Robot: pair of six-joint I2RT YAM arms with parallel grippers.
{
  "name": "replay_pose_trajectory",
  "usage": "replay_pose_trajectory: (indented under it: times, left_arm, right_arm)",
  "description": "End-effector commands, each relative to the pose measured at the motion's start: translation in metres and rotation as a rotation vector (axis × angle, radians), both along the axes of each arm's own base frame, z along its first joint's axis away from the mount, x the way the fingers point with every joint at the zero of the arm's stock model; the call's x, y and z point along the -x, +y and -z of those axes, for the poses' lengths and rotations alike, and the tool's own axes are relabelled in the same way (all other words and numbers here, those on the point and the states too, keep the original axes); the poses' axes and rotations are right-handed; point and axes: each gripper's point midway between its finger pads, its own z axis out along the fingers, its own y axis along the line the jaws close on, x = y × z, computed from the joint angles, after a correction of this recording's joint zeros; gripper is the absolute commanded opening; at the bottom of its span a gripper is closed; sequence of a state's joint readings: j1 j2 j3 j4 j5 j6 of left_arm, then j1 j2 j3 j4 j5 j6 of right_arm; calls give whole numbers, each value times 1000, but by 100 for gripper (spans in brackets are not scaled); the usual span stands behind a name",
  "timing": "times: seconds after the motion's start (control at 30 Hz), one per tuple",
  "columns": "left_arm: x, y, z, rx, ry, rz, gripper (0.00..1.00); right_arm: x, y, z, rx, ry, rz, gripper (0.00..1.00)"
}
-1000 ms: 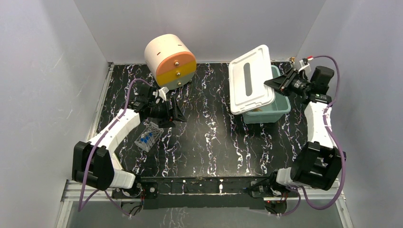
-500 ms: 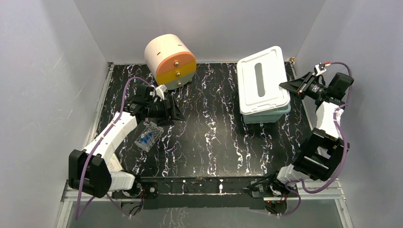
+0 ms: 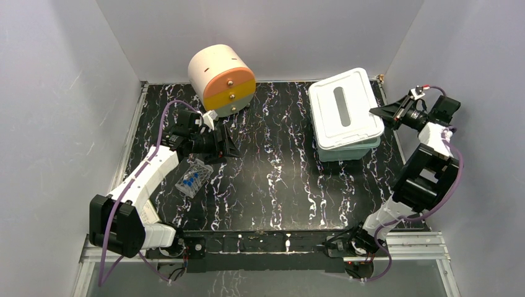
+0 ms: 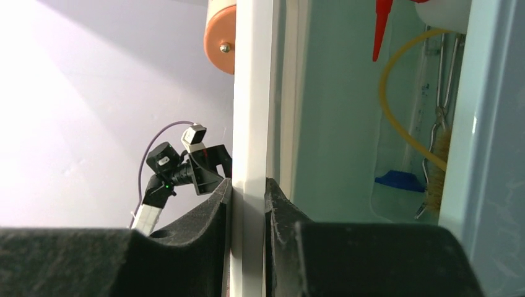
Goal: Organize the chemistry lab equipment
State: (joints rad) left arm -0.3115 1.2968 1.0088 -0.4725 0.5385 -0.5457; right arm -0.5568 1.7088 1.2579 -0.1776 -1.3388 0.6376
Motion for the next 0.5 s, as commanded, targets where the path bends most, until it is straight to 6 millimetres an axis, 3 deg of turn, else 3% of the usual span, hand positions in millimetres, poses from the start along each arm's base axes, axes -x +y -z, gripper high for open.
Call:
replay_pose_trajectory:
  times: [0.0,0.27,0.47]
  left_arm:
    - [8,1,-4,12,2,15,75]
    - [9,1,-4,13,7,13,75]
    - [10,1,-4,16,11,11,75]
  right_arm:
    - [-8,-12,-17,37,-65,-9,24]
    - [-21,-22,-3,56,-22,6,35]
    - [-27,-28,3,120,-4,40,37]
